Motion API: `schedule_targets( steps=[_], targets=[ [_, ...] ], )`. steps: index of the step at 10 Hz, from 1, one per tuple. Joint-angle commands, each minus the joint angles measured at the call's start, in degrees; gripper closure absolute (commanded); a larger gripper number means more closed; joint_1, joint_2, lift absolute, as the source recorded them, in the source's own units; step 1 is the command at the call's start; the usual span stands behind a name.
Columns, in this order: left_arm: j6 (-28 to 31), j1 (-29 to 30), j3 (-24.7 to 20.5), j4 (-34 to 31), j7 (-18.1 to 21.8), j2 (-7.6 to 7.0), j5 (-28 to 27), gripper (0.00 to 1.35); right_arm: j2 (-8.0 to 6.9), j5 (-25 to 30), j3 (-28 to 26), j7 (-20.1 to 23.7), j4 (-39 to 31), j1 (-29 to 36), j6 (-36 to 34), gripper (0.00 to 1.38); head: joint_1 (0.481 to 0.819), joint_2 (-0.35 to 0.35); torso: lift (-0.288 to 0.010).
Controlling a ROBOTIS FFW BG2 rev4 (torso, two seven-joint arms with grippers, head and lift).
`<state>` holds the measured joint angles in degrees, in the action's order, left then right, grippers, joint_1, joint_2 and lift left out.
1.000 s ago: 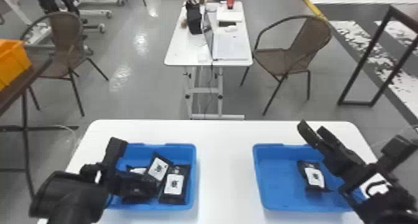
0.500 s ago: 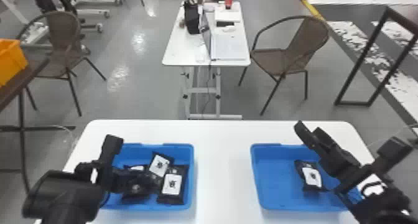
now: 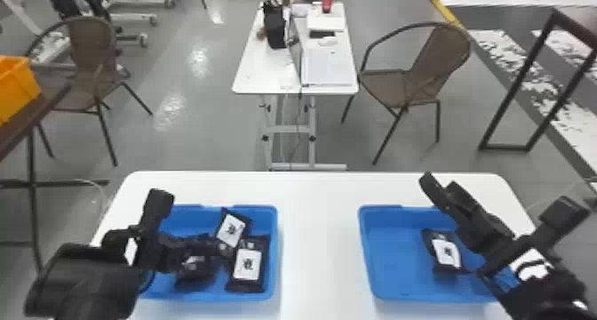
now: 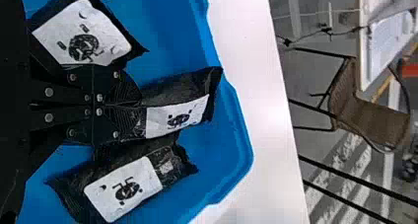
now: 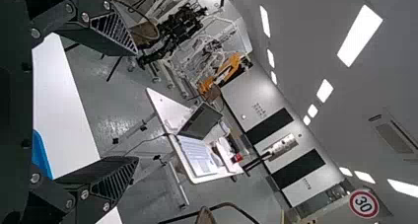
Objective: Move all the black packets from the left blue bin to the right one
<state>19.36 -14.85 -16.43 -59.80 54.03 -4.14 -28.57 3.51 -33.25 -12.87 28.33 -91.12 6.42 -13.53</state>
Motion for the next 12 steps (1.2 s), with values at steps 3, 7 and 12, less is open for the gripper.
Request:
schedule_targets(
  steps=[3, 7, 12],
  targets=[
    [-4.9, 7.7, -2.6, -12.5, 6.2, 0.28, 14.3, 1.21, 0.0, -1.6, 0.4, 1.6, -1.0, 1.1, 0.0, 0.29, 0.695, 0.009, 0.0],
    [-13.5, 5.3, 3.7, -8.0, 15.0, -0.95, 32.4, 1.21, 0.18, -2.5, 4.3, 4.9, 0.9, -1.1, -1.7, 0.3, 0.695, -0.022, 0.0],
    [-18.1, -6.2, 16.0, 7.7, 19.5, 0.28, 41.0, 1.21, 1.32, -2.5, 10.6, 10.3, 3.8, -6.4, -3.2, 0.3, 0.695, -0.054, 0.0]
  ],
)
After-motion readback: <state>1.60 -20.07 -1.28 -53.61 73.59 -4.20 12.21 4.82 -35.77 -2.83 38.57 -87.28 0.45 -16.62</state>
